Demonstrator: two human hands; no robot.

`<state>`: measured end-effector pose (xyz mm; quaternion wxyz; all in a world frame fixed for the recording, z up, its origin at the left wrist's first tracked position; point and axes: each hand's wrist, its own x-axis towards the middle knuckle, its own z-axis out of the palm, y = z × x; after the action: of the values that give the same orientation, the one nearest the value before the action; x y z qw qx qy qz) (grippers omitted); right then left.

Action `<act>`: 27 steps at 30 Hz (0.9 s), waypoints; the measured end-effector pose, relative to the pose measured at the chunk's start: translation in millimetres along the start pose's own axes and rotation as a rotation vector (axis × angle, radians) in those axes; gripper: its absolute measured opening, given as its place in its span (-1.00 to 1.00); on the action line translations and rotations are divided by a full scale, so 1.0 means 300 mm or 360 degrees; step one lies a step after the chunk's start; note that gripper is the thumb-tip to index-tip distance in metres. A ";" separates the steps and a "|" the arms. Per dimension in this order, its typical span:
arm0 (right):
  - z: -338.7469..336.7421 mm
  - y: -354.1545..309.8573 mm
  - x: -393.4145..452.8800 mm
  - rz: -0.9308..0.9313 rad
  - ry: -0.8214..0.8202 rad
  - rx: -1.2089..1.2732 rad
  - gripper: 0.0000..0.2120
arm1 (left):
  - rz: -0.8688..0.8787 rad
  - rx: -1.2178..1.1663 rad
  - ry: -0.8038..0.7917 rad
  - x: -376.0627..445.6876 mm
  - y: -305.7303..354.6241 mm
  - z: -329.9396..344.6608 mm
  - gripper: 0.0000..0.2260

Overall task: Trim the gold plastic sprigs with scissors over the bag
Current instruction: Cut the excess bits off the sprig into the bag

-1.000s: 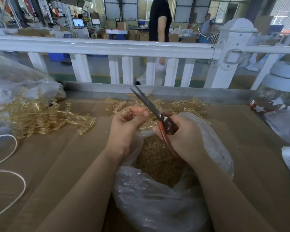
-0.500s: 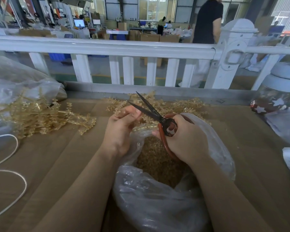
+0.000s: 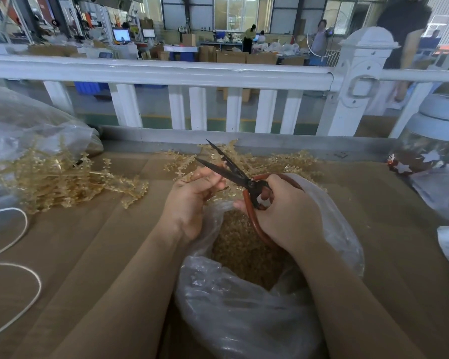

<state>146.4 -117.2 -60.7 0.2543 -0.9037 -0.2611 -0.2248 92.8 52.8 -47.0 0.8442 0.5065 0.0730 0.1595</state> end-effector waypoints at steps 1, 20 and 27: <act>-0.002 -0.001 0.000 -0.0004 -0.0006 -0.0001 -0.48 | -0.0011 0.0008 -0.0005 0.001 0.000 -0.001 -0.86; -0.019 -0.004 -0.004 -0.0020 0.0018 0.0027 -0.51 | 0.0283 0.0345 -0.0131 0.005 -0.002 0.000 -0.91; -0.011 -0.008 0.005 -0.0049 -0.0050 0.0083 -0.42 | 0.0189 0.0278 -0.0064 0.003 -0.009 0.004 -0.88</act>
<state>145.1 -117.0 -56.5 0.2702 -0.8960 -0.2848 -0.2077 94.6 50.8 -48.7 0.7871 0.5848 0.0394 0.1920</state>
